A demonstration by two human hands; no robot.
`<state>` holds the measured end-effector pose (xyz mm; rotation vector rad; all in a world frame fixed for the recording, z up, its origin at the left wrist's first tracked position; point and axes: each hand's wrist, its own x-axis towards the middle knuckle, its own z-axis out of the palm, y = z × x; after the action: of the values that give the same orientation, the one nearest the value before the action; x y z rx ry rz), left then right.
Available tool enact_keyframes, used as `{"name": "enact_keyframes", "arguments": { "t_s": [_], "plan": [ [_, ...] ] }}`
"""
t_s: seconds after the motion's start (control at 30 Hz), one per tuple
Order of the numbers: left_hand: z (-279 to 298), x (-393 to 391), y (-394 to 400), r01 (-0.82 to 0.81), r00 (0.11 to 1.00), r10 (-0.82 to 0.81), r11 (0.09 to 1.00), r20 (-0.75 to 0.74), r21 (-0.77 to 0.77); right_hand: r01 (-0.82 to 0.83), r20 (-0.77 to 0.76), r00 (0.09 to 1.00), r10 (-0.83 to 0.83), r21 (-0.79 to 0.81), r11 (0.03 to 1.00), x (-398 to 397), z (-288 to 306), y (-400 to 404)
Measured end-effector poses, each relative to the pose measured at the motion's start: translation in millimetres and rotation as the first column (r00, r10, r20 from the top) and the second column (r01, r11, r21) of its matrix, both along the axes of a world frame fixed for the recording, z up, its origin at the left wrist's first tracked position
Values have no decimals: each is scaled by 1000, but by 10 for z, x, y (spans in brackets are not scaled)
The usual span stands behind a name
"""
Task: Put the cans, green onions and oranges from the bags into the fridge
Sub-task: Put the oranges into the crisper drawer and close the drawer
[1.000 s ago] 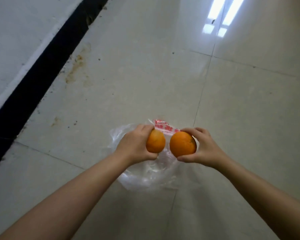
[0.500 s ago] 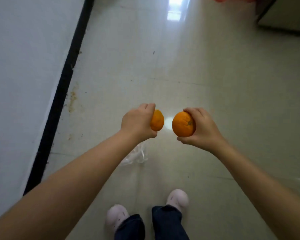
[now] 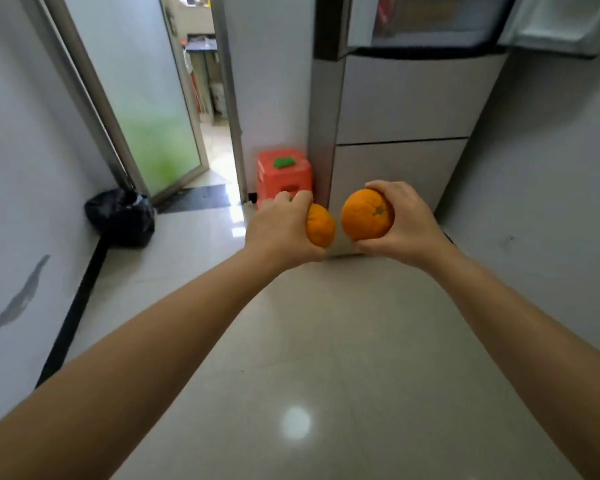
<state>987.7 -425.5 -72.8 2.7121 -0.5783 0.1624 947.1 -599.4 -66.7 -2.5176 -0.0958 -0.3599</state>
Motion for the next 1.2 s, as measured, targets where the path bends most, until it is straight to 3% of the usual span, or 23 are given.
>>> {"name": "enact_keyframes", "arguments": {
  "t_s": [0.17, 0.5, 0.73, 0.9, 1.07, 1.2],
  "plan": [
    [694, 749, -841, 65, 987, -57, 997, 151, -45, 45, 155, 987, -35, -59, 997, 629, 916, -1037],
    [1849, 2809, -2900, 167, 960, -135, 979, 245, -115, 134, 279, 956, -88, -153, 979, 2478, 2003, -2928],
    [2190, 4212, -4299, 38, 962, 31, 969, 271, -245, 165, 357, 932, -56, -282, 945, 3754, 2273, -4361],
    [2563, 5304, -5161, -26, 953, 112, 956, 281, -292, 122, 385, 923, -3, -287, 950, 4977, 2553, -5310],
    [2993, 6386, -5681, -105, 936, 183, 960, 300, -258, 95, 372, 927, 36, -328, 940, 6247, 2908, -5874],
    [3195, 7250, -5874, -213, 941, 229, 973, 249, -93, 100, 336, 942, 6, -295, 950, 7251, 3120, -6078]
  ]
}}
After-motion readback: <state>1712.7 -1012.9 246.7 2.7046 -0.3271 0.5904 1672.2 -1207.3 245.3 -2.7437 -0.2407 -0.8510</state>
